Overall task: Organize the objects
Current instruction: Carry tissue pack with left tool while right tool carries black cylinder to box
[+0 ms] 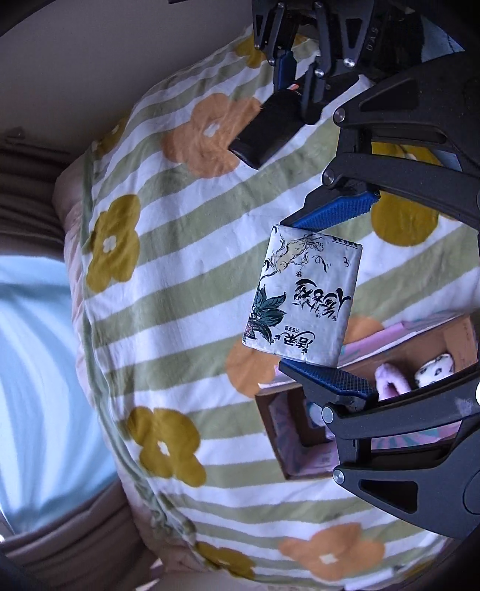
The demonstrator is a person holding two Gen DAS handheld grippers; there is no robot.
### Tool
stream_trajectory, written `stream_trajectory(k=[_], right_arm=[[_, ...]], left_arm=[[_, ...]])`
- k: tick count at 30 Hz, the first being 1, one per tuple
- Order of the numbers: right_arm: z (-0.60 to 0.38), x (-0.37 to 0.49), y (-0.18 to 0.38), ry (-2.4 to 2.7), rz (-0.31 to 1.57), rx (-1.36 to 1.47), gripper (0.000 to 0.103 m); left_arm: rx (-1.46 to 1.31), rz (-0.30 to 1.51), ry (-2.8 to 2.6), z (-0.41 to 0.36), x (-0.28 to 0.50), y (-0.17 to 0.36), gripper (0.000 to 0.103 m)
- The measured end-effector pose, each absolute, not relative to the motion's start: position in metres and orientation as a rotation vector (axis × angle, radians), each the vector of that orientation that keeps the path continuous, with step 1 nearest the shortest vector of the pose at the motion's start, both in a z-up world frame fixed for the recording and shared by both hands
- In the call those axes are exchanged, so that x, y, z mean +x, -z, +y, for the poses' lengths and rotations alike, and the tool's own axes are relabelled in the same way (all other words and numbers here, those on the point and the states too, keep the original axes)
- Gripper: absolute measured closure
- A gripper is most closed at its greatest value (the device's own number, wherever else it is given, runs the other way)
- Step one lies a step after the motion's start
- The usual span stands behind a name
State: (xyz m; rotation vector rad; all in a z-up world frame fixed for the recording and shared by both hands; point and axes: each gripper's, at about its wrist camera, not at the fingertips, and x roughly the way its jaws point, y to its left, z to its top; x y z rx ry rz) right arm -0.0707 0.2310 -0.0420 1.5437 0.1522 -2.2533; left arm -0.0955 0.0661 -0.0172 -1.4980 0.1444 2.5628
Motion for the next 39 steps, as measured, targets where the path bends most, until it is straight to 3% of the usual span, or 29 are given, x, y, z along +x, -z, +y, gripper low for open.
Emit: stream_trajectory(k=[9,20,39], right_arm=[[0.239,-0.057,0.021,2.446,-0.028,1.551,0.075],[0.223,-0.055,0.009,2.423,0.037,1.493,0.075],[0.083,-0.075,0.005,2.08,0.272,1.338,0.075]], left_arm=[[-1.533,-0.046,-2.696,0.065,-0.048,0.022,0.039],[-1.519,-0.095,-2.765,0.052,-0.036,0.009,0.039],[-1.718,-0.439,-2.987,-0.06,0.013,0.02,0.038]])
